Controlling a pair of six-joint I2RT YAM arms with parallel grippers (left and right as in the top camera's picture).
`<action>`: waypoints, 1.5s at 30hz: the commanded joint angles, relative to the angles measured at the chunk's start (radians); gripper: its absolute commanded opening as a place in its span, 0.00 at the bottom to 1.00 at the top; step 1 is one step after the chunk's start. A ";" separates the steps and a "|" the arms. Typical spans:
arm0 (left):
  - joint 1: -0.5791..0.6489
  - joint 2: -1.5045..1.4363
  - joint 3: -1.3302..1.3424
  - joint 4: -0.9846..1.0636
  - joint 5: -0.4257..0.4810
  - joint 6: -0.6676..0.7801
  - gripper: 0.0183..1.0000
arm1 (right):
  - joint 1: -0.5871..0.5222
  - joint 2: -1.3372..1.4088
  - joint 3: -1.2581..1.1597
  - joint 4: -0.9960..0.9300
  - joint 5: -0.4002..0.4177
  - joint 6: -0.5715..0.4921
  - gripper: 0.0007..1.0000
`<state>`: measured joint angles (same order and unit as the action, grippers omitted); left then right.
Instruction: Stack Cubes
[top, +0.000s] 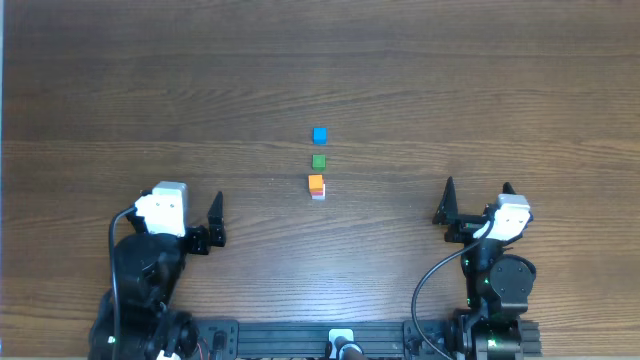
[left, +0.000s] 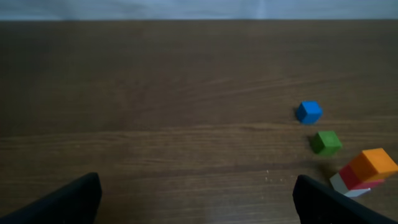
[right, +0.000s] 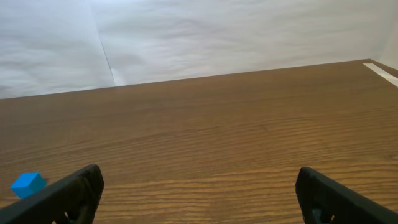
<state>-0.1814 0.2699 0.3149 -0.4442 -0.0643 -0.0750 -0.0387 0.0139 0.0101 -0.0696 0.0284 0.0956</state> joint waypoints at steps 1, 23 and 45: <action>0.056 -0.049 -0.018 0.019 0.050 0.046 1.00 | -0.006 -0.008 -0.005 -0.002 0.010 -0.007 0.99; 0.146 -0.267 -0.246 0.236 0.076 0.045 1.00 | -0.006 -0.008 -0.005 -0.002 0.010 -0.007 0.99; 0.167 -0.267 -0.309 0.369 0.084 0.071 1.00 | -0.006 -0.008 -0.005 -0.002 0.010 -0.007 0.99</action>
<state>-0.0227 0.0120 0.0128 -0.0723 0.0048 -0.0212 -0.0387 0.0139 0.0101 -0.0696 0.0284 0.0963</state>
